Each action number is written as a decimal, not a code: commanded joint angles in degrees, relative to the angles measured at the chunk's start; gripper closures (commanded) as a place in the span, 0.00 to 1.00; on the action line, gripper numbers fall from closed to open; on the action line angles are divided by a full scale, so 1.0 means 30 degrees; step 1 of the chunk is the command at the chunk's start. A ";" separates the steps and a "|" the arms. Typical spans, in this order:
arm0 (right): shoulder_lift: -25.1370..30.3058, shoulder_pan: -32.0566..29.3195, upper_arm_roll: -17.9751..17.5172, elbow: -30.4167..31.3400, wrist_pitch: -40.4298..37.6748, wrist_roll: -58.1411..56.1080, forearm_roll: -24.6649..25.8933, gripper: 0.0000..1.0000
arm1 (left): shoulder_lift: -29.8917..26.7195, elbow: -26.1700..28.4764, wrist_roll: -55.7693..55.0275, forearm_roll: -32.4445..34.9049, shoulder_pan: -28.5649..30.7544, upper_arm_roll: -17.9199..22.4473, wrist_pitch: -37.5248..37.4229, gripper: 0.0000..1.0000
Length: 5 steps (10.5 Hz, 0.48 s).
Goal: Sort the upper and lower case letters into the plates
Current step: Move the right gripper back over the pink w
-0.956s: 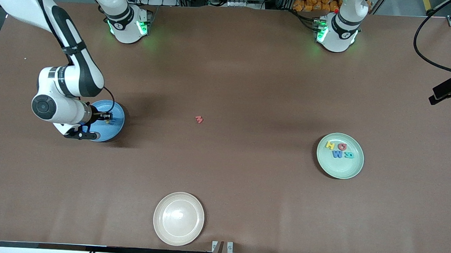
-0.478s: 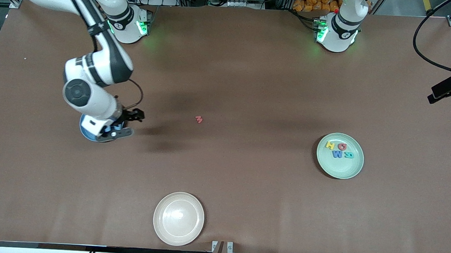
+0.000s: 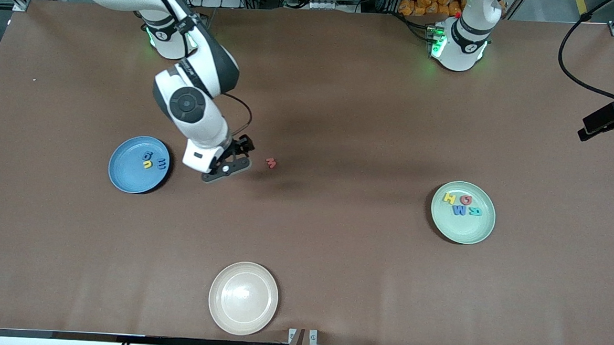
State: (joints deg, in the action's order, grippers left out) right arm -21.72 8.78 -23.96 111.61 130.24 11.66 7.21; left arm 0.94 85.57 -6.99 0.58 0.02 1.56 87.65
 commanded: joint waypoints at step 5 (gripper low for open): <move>-0.3011 0.2286 0.0661 -0.0466 0.3169 0.3407 0.3339 0.00 | -0.0110 -0.0310 -0.0072 -0.0369 -0.0035 -0.0052 -0.0331 0.00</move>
State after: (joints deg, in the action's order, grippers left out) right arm -29.23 14.90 -22.42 111.50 139.78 19.87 15.11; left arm 0.89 85.44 -6.99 0.58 0.02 1.53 87.65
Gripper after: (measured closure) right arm 0.000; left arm 0.000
